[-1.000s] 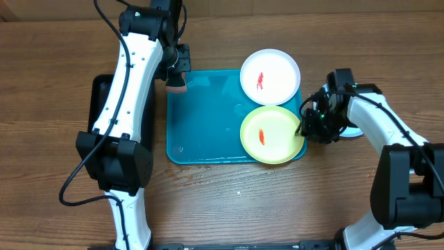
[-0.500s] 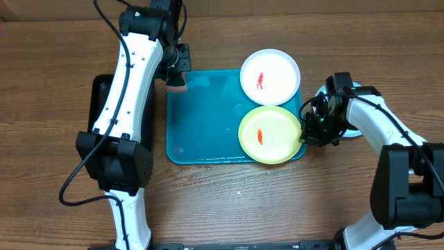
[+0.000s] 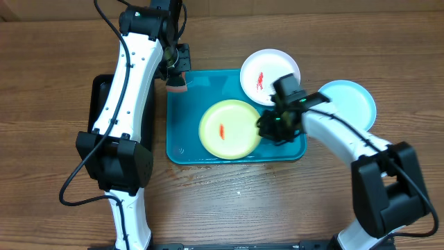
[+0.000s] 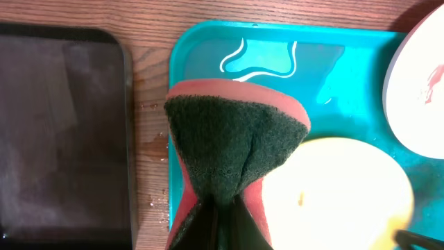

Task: Clean dirty plates on tray and stack at the side
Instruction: 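Move the right gripper to the yellow plate and grip its rim, then lower the sponge onto the yellow plate with the left gripper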

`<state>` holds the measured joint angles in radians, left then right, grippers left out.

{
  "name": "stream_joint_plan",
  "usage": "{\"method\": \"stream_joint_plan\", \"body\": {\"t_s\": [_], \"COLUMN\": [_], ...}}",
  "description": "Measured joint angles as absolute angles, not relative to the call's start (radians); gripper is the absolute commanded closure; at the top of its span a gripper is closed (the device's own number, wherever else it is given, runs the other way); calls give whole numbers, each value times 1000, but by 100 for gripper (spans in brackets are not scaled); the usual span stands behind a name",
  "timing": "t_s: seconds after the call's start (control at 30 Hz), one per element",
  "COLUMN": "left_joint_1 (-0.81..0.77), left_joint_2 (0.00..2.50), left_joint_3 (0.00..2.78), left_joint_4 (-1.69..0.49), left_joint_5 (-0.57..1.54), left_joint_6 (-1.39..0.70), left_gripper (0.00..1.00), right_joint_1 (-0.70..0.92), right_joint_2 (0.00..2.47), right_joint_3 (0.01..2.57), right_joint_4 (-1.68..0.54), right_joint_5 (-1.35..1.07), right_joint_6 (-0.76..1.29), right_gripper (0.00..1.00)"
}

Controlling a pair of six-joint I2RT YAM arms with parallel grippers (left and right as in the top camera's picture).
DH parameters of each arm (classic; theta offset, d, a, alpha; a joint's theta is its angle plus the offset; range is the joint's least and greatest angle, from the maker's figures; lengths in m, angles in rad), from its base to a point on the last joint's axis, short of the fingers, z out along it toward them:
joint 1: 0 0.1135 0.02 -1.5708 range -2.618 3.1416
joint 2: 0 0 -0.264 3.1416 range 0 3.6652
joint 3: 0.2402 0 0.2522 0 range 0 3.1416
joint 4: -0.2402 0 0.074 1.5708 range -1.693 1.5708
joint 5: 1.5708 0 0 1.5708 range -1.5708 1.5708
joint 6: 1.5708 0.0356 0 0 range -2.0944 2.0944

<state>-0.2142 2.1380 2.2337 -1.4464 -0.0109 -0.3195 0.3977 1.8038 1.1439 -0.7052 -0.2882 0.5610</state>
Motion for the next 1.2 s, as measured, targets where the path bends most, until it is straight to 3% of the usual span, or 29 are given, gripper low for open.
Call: {"method": "stream_joint_plan", "body": {"t_s": [0.33, 0.43, 0.63, 0.93, 1.03, 1.2], "left_joint_1": [-214, -214, -214, -214, -214, -214], "left_joint_2": [2138, 2138, 2138, 2138, 2138, 2138], "left_joint_3": [2234, 2234, 2234, 2234, 2234, 2234], "left_joint_4": [-1446, -1446, -1446, -1446, -1446, -1446], "left_joint_5": [-11, -10, -10, -10, -10, -10], "left_joint_6": [-319, -319, -319, -323, -323, -323], "left_gripper": [96, 96, 96, 96, 96, 96], "right_joint_1": [546, 545, 538, 530, 526, 519], "right_joint_2": [1804, 1804, 1804, 1906, 1978, 2004], "right_joint_3": [1143, 1143, 1143, 1196, 1262, 1300], "right_joint_4": [-544, -538, -515, -540, -572, -558], "right_joint_5": [-159, -138, -123, -123, -125, -122], "right_joint_6": [730, 739, 705, 590, 558, 538], "right_gripper": [96, 78, 69, 68, 75, 75]}}
